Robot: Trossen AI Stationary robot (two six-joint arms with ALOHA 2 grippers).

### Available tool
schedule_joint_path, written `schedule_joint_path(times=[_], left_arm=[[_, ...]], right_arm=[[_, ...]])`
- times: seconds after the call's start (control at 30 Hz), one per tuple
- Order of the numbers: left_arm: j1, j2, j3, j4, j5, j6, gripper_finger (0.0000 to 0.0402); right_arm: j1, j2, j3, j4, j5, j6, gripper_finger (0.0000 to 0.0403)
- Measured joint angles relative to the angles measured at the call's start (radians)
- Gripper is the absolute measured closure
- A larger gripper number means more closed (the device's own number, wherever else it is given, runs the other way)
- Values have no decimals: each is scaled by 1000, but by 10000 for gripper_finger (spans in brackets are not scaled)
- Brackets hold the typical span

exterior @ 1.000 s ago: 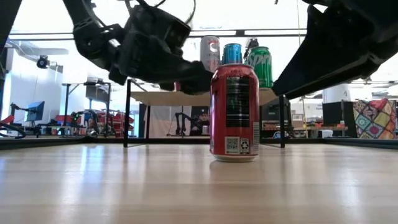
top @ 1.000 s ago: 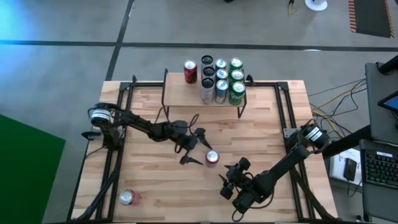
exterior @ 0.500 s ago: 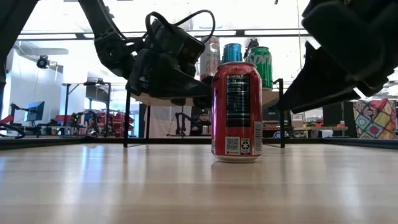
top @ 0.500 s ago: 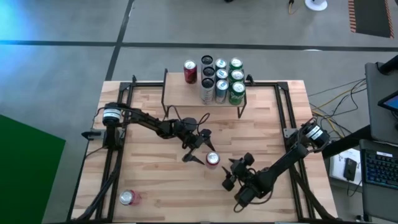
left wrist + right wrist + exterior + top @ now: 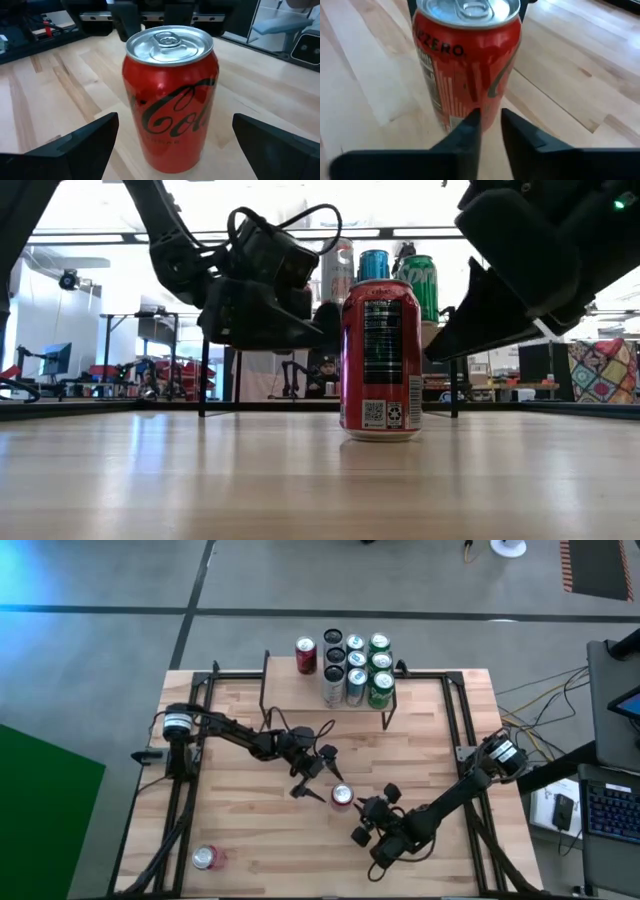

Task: Place canned beverage on shelf
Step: Put the right red soda can on the shelf aligned with the other red soda can

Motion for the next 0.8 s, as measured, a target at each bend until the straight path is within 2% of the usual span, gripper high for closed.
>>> schedule_joint_path(times=[0.17, 0.27, 0.53, 0.8], left_arm=[[9, 0, 9, 2, -1, 13, 25], [10, 0, 11, 1, -2, 13, 25], [10, -1, 4, -1, -2, -37, 25], [9, -4, -20, -10, 11, -75, 25]], right_arm=[[-23, 0, -51, 111, -7, -62, 389], [-32, 0, -90, 214, -11, -120, 394], [-74, -1, -142, 262, 20, -143, 394], [-169, -2, -145, 411, -10, -360, 394]])
